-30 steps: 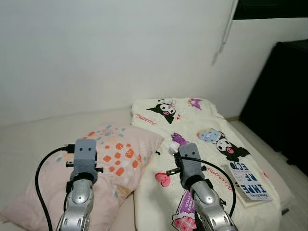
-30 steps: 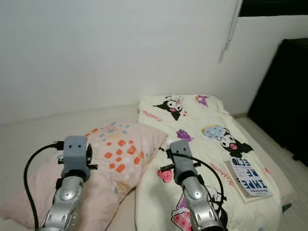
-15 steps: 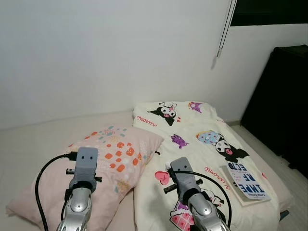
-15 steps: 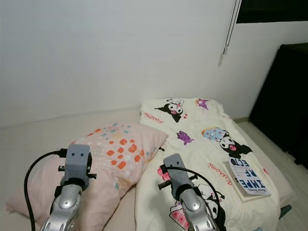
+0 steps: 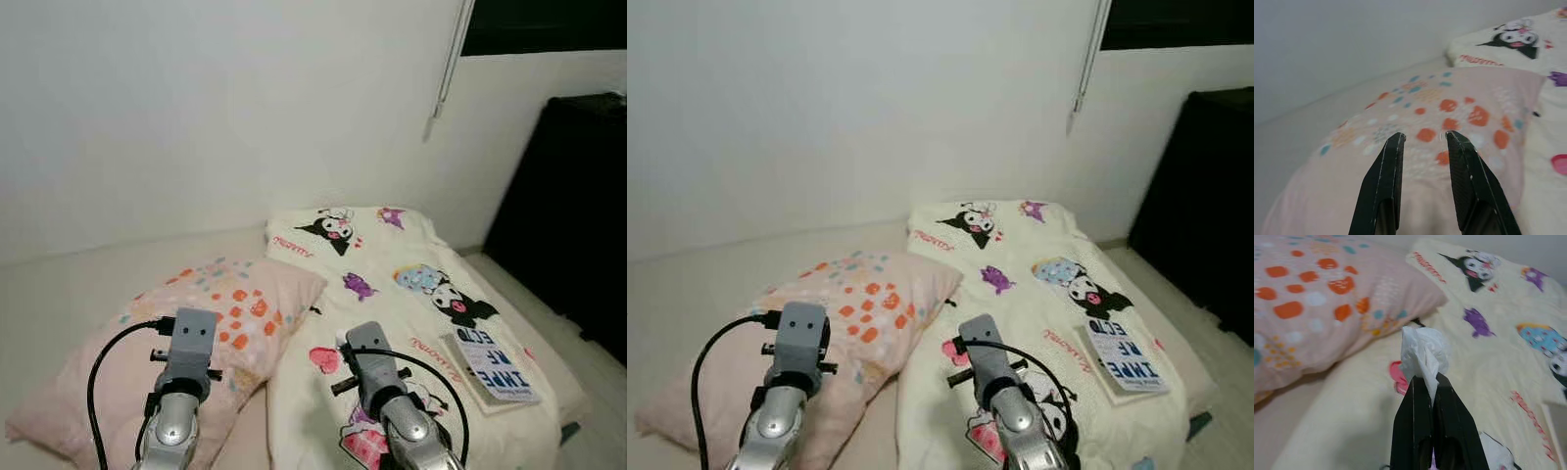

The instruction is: Clean up the room

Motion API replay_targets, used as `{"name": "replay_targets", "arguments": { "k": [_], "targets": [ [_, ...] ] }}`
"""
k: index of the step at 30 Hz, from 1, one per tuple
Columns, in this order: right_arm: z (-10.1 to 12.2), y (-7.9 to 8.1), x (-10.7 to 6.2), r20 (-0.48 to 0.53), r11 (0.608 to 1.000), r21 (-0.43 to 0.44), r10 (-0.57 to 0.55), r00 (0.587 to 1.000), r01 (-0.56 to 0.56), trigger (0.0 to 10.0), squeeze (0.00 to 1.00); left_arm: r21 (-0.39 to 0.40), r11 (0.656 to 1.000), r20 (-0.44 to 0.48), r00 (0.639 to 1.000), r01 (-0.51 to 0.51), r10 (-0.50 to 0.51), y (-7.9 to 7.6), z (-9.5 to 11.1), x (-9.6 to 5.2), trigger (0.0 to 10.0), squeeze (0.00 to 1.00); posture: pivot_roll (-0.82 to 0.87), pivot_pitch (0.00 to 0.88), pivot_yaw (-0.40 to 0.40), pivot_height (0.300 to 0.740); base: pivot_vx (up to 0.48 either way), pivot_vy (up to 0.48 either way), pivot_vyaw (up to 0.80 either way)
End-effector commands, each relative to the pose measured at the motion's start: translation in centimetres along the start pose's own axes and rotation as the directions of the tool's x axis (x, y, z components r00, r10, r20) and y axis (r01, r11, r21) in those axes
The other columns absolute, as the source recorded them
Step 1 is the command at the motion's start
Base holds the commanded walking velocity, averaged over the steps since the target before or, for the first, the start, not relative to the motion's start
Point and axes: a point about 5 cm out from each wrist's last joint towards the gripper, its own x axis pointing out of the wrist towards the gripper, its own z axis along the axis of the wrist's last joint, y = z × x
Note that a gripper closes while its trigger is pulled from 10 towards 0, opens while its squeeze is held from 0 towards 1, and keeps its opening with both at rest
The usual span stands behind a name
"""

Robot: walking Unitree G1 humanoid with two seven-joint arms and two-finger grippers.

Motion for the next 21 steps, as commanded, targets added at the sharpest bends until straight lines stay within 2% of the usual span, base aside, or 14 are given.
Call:
{"name": "replay_targets", "arguments": {
  "k": [1, 21],
  "targets": [
    [-0.26, -0.12, -0.02, -0.006, 1.0, 0.015, -0.003, 1.0, 0.003, 10.0, 0.0, -0.001, 1.0, 0.011, 1.0, 0.007, -0.007, -0.24, 0.28, -0.04, 10.0, 0.0, 0.06, 0.004, -0.048, 0.74, 0.0, 0.0, -0.8],
    [-0.35, -0.32, 0.17, -0.026, 1.0, 0.016, -0.017, 1.0, 0.017, 10.0, 0.0, 0.022, 0.999, 0.018, 1.0, 0.025, -0.025, -0.46, 0.45, -0.11, 10.0, 0.0, 0.06, 0.002, -0.044, 0.74, 0.0, 0.0, -0.8]
  ]
}}
